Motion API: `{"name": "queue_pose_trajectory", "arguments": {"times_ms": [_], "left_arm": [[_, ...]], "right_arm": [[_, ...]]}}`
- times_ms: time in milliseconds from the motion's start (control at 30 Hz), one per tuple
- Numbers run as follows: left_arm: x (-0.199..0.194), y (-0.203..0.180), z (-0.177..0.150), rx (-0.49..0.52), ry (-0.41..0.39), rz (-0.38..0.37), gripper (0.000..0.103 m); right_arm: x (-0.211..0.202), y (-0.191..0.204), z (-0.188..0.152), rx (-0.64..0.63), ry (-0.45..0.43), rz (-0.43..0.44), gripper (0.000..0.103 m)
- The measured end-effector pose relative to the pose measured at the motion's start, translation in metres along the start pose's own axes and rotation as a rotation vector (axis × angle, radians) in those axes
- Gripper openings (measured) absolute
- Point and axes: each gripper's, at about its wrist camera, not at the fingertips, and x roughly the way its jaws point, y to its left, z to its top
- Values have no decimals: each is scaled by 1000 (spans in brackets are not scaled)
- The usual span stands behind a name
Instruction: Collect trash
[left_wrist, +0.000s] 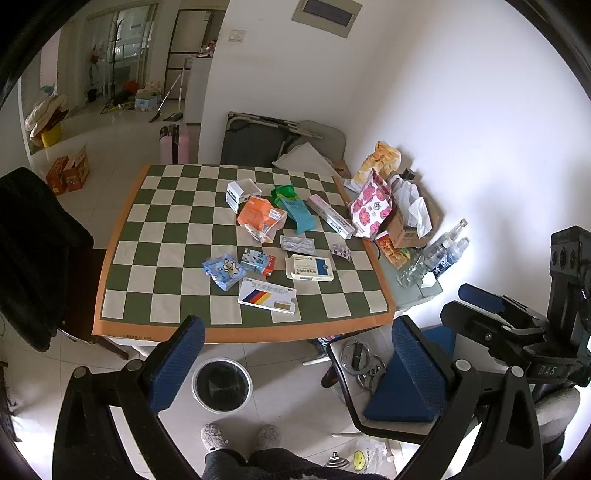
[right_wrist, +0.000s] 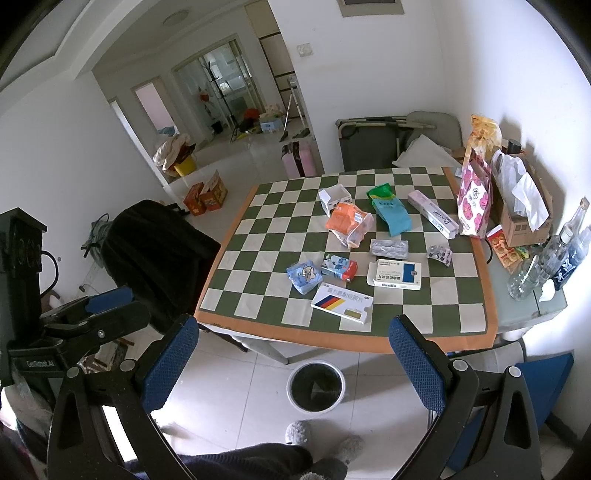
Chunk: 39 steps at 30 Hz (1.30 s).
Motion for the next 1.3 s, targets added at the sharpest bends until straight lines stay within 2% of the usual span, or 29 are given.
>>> {"name": "queue_pose_trajectory", "arguments": {"times_ms": [1300], "left_arm": [[-1,1,0,4,1,5,103]], "right_arm": [[2,-4,3,2,4,2,103]]}}
